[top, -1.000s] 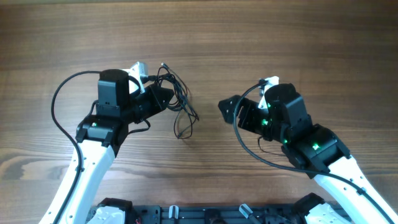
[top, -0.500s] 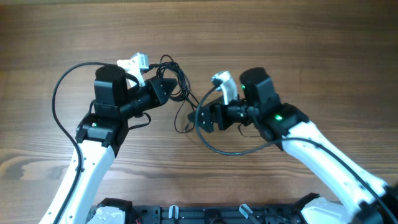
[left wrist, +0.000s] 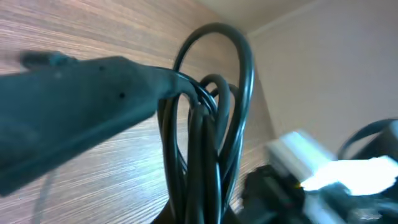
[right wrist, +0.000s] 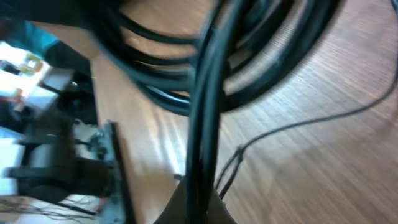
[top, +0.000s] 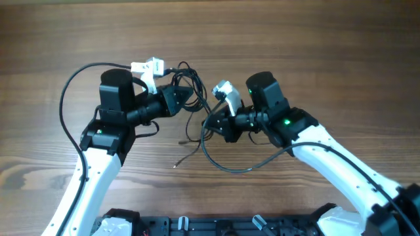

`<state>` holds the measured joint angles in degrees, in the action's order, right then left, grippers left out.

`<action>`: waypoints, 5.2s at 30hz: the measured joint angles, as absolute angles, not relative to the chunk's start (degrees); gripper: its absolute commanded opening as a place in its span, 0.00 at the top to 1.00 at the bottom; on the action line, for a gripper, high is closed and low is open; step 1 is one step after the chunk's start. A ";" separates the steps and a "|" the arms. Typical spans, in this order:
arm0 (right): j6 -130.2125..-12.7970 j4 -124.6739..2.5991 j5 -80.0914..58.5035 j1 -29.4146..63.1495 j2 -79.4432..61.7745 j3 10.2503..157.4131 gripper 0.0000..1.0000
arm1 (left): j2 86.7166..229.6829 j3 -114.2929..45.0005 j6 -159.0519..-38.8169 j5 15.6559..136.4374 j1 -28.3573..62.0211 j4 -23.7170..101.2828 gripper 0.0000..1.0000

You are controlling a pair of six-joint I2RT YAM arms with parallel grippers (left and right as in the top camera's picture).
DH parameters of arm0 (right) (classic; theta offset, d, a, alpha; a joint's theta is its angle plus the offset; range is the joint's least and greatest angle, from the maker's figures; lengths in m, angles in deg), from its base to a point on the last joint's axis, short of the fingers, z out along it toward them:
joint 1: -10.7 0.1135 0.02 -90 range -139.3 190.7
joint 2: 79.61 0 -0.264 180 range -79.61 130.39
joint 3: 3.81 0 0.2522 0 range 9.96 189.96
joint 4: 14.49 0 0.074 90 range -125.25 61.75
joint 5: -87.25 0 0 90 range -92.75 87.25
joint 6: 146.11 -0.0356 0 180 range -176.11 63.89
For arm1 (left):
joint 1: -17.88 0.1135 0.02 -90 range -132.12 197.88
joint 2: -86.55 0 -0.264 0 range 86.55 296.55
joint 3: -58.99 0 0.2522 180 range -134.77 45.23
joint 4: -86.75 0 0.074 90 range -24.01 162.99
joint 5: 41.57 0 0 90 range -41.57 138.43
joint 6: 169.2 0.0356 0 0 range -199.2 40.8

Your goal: Untangle cables

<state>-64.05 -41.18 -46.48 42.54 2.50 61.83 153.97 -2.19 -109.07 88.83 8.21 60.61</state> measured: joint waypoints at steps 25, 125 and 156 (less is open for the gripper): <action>-81.43 -33.03 -47.24 41.01 0.82 61.35 0.59 | 153.73 -2.36 -81.98 102.43 3.55 59.06 0.96; -113.69 -34.32 -37.51 28.29 5.97 60.04 0.00 | 157.99 -2.06 -132.08 104.92 7.77 78.66 0.96; -75.44 -36.24 -52.75 17.21 8.60 59.91 0.02 | 157.71 -1.73 -128.93 129.60 16.82 98.64 0.96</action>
